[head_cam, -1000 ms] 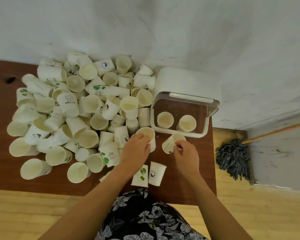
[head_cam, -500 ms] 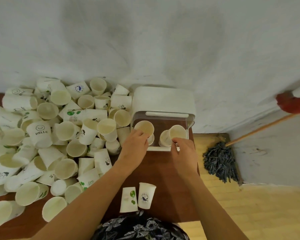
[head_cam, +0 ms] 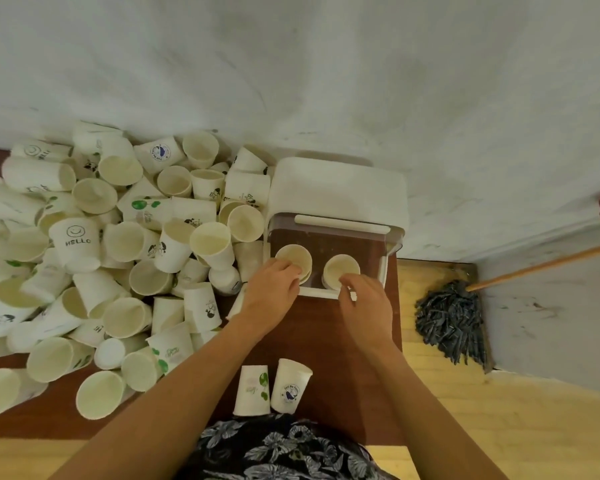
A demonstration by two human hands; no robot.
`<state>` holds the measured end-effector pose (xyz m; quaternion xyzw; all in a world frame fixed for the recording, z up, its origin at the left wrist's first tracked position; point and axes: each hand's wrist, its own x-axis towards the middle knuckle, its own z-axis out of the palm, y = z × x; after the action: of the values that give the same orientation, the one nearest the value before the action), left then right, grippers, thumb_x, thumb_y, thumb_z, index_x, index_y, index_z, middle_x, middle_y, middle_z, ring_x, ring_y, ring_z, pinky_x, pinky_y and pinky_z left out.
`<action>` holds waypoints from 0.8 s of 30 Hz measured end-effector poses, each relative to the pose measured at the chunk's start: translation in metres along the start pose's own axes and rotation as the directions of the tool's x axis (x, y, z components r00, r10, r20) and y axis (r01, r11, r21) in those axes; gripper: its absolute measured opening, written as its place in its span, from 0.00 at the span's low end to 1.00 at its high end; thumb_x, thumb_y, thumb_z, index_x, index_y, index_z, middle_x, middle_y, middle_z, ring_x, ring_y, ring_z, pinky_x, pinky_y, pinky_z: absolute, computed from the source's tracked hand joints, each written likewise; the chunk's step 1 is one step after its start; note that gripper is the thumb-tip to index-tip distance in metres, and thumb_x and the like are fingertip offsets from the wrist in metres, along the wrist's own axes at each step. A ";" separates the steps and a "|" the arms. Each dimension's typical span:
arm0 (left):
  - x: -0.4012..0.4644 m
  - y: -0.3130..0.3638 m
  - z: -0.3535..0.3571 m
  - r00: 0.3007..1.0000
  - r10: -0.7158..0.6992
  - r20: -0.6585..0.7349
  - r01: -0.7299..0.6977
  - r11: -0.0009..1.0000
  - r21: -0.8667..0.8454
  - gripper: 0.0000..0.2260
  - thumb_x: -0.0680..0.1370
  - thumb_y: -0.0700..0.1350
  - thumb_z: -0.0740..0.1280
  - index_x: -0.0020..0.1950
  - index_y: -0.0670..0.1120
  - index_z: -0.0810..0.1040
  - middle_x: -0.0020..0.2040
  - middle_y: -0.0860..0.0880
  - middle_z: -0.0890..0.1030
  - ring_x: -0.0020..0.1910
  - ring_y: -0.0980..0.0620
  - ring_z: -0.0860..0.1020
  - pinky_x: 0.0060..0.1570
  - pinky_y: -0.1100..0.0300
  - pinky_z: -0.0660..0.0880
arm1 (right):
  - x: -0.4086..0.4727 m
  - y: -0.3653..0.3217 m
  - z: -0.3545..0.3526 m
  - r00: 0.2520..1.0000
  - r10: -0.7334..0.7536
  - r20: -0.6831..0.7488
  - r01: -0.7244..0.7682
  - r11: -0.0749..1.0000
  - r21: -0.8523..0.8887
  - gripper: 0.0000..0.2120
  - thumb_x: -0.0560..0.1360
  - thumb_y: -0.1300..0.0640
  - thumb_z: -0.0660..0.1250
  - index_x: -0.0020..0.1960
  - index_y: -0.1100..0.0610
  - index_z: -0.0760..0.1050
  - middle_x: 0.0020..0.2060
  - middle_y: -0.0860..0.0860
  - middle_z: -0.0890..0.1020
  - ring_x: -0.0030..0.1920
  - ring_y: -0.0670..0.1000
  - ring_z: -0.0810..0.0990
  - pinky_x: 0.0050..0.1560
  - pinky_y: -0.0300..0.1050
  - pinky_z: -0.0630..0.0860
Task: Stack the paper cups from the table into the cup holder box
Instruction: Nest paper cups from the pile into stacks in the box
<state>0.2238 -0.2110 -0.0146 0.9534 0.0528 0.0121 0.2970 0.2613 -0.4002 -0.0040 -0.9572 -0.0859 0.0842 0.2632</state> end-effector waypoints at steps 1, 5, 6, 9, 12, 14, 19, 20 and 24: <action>-0.004 0.000 -0.002 1.000 0.004 -0.028 -0.005 1.000 -0.026 0.09 0.77 0.41 0.68 0.56 0.44 0.81 0.53 0.48 0.81 0.52 0.49 0.76 0.47 0.56 0.76 | -0.005 0.000 0.001 1.000 0.000 0.004 0.000 1.000 0.028 0.10 0.79 0.57 0.65 0.58 0.51 0.80 0.55 0.46 0.82 0.56 0.46 0.77 0.56 0.41 0.74; -0.034 -0.011 -0.004 1.000 -0.023 -0.020 0.022 0.996 -0.082 0.07 0.76 0.42 0.68 0.53 0.47 0.81 0.49 0.52 0.80 0.48 0.55 0.76 0.45 0.61 0.74 | -0.034 0.009 0.015 0.972 -0.056 0.227 0.044 0.997 0.058 0.07 0.78 0.56 0.65 0.54 0.49 0.80 0.48 0.43 0.81 0.48 0.43 0.78 0.50 0.39 0.77; -0.046 -0.016 -0.003 0.999 -0.039 0.019 0.040 0.996 -0.080 0.06 0.76 0.43 0.68 0.52 0.48 0.81 0.48 0.53 0.80 0.47 0.55 0.76 0.44 0.62 0.72 | -0.043 0.012 0.022 0.942 -0.058 0.330 0.045 0.998 0.047 0.07 0.77 0.55 0.66 0.54 0.49 0.79 0.48 0.43 0.81 0.48 0.44 0.78 0.50 0.41 0.77; -0.084 -0.028 0.000 0.982 -0.079 0.172 0.092 0.993 -0.068 0.06 0.75 0.43 0.67 0.51 0.48 0.81 0.47 0.54 0.79 0.45 0.55 0.76 0.44 0.61 0.72 | -0.071 0.019 0.046 0.845 -0.038 0.533 0.045 0.999 0.001 0.10 0.76 0.54 0.67 0.57 0.50 0.79 0.53 0.47 0.81 0.54 0.49 0.78 0.53 0.45 0.76; -0.115 -0.036 0.002 0.960 -0.112 0.257 0.123 0.992 -0.029 0.07 0.75 0.44 0.66 0.52 0.49 0.80 0.47 0.54 0.79 0.46 0.54 0.77 0.45 0.58 0.75 | -0.096 0.020 0.065 0.821 -0.021 0.571 0.045 0.999 -0.028 0.15 0.76 0.52 0.68 0.62 0.51 0.76 0.58 0.47 0.77 0.59 0.51 0.73 0.54 0.46 0.74; -0.130 -0.040 0.003 0.949 -0.110 0.295 0.119 0.993 -0.013 0.07 0.76 0.45 0.66 0.53 0.49 0.80 0.48 0.53 0.79 0.47 0.53 0.77 0.46 0.57 0.75 | -0.107 0.020 0.075 0.826 -0.004 0.563 0.041 0.998 -0.053 0.15 0.76 0.52 0.68 0.62 0.51 0.75 0.58 0.48 0.76 0.60 0.52 0.72 0.53 0.46 0.72; -0.162 -0.049 0.009 0.884 -0.113 0.453 0.099 0.994 0.054 0.17 0.76 0.50 0.67 0.65 0.51 0.74 0.62 0.53 0.73 0.58 0.52 0.72 0.51 0.57 0.73 | -0.124 0.021 0.090 0.837 0.064 0.544 -0.042 0.998 -0.053 0.11 0.77 0.53 0.67 0.58 0.54 0.76 0.54 0.51 0.79 0.54 0.53 0.76 0.44 0.44 0.70; -0.167 -0.052 0.012 0.861 -0.111 0.496 0.070 0.992 0.101 0.21 0.75 0.52 0.68 0.67 0.51 0.72 0.64 0.53 0.71 0.60 0.50 0.70 0.52 0.55 0.74 | -0.127 0.020 0.090 0.844 0.076 0.531 -0.063 0.997 -0.043 0.10 0.77 0.53 0.67 0.56 0.54 0.76 0.52 0.51 0.80 0.51 0.52 0.76 0.42 0.42 0.68; -0.179 -0.055 0.024 0.825 -0.059 0.562 -0.105 0.961 0.255 0.31 0.72 0.54 0.71 0.71 0.50 0.65 0.70 0.50 0.61 0.64 0.45 0.64 0.55 0.48 0.75 | -0.137 0.016 0.085 0.877 0.118 0.466 -0.131 0.991 -0.005 0.06 0.77 0.54 0.66 0.51 0.56 0.76 0.49 0.51 0.80 0.43 0.50 0.75 0.33 0.39 0.63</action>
<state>0.0420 -0.1992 -0.0644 0.9465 -0.0478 -0.2740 0.1639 0.1127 -0.4004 -0.0681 -0.9089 -0.0834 0.3293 0.2419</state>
